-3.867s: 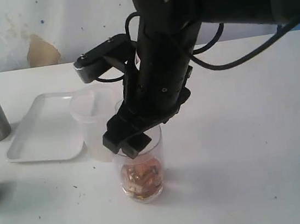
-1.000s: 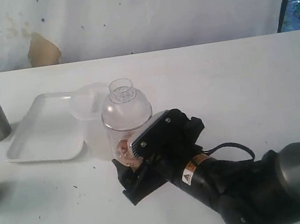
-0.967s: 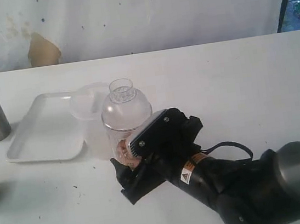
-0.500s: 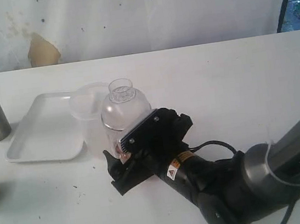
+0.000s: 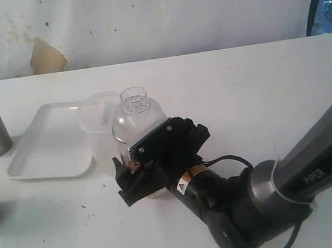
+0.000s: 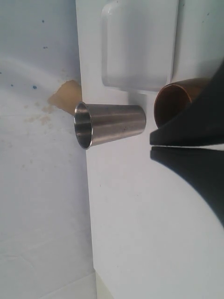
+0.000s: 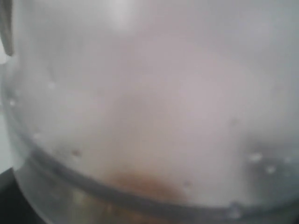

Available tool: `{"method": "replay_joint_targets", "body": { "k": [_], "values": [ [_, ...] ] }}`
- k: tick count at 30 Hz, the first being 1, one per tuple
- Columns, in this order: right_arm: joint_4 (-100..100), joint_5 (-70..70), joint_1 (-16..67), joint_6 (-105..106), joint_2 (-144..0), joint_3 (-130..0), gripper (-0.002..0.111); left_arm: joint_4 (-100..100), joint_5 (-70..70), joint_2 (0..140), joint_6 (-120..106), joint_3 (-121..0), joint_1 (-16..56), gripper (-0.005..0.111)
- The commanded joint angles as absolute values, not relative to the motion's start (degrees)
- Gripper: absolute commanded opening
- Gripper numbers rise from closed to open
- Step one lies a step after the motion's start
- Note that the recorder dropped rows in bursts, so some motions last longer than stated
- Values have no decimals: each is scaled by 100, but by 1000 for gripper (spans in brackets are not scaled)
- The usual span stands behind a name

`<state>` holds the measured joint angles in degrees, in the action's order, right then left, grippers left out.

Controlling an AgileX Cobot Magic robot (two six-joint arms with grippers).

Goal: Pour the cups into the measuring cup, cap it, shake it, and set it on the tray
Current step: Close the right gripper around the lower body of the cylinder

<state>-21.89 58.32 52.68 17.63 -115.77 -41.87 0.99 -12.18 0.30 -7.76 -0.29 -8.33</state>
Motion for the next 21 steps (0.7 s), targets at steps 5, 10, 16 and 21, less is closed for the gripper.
{"method": "replay_joint_targets", "body": {
  "k": [5,10,16,21],
  "values": [
    [-2391,6006,5255,883,-11601,-4220,105,147,-1164,0,-774,0,-793,1],
    [-2337,6006,5255,849,-11601,-4220,105,147,-1164,0,-774,0,-793,1],
    [-2245,5942,5255,849,-11614,-4304,105,147,-1164,0,-774,0,-793,1],
    [-2271,5760,5255,849,-11622,-4407,96,147,-1164,0,-774,0,-793,1]
  ]
}}
